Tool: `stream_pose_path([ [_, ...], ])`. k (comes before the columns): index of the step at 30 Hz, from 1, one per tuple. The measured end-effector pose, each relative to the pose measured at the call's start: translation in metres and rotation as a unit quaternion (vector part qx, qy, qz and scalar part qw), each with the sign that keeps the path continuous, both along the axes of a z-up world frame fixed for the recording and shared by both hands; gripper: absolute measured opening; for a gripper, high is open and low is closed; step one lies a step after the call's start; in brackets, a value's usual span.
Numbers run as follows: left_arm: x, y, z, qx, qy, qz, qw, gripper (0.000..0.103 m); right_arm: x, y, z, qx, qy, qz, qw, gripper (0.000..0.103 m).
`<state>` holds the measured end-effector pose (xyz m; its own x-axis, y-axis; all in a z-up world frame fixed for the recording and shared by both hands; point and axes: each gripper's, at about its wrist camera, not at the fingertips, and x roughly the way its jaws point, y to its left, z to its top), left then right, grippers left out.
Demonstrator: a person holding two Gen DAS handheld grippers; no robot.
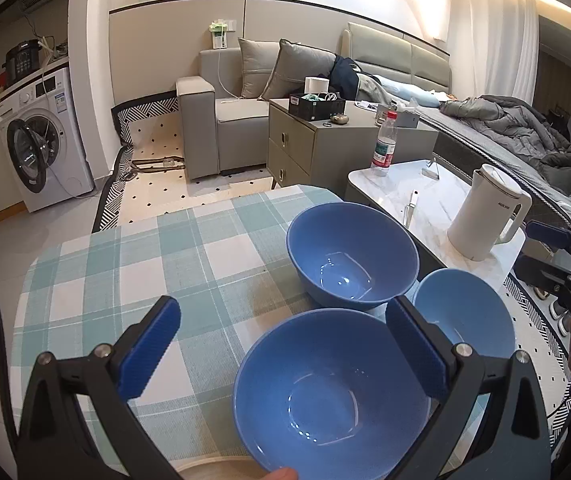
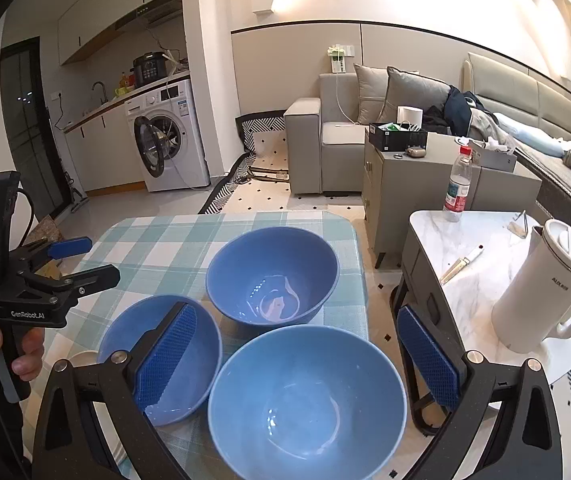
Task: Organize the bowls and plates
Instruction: 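Move both open grippers to the rim of the nearest blue bowl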
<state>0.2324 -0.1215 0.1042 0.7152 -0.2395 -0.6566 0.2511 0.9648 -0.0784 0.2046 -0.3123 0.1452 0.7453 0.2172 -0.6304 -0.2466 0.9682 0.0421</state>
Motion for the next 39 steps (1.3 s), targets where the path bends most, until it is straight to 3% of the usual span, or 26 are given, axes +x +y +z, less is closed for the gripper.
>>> stream_pose_path([
  [39,0.079,-0.029,-0.04,0.006,0.056,-0.019,0.9982,0.103,0.09,-0.009,-0.054,0.006,0.077,-0.031,0.997,0.102],
])
